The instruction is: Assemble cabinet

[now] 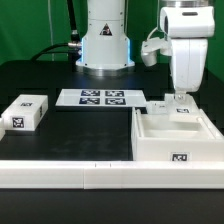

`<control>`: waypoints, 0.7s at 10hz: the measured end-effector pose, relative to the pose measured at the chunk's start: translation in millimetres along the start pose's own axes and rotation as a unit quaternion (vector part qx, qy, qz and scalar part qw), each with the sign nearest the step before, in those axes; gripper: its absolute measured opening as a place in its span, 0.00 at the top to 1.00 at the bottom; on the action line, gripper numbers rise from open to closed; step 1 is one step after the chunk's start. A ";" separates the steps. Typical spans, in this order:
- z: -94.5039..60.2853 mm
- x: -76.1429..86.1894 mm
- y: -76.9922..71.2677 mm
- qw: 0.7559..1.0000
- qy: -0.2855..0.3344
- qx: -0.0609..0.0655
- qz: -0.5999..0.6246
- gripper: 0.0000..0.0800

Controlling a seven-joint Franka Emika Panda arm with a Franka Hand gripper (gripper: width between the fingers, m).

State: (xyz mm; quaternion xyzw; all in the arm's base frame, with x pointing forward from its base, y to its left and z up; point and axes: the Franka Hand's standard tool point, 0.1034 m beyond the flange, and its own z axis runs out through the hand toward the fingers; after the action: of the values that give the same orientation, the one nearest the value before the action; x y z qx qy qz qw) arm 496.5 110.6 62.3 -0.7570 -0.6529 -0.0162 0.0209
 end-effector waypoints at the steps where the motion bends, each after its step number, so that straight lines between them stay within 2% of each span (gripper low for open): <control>1: -0.3 0.2 6.7 1.000 0.002 -0.003 0.001 0.91; 2: -0.7 0.4 13.0 1.000 0.004 -0.006 0.003 0.91; 7: -0.5 0.4 12.7 1.000 0.005 -0.006 0.003 0.91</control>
Offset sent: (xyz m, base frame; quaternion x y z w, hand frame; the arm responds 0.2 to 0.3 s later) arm 0.0000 0.0000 0.0000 0.0000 0.0000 0.0000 1.0000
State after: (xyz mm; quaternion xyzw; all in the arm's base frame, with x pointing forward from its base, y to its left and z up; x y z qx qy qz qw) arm 509.1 109.1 62.7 -0.7590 -0.6504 -0.0236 0.0194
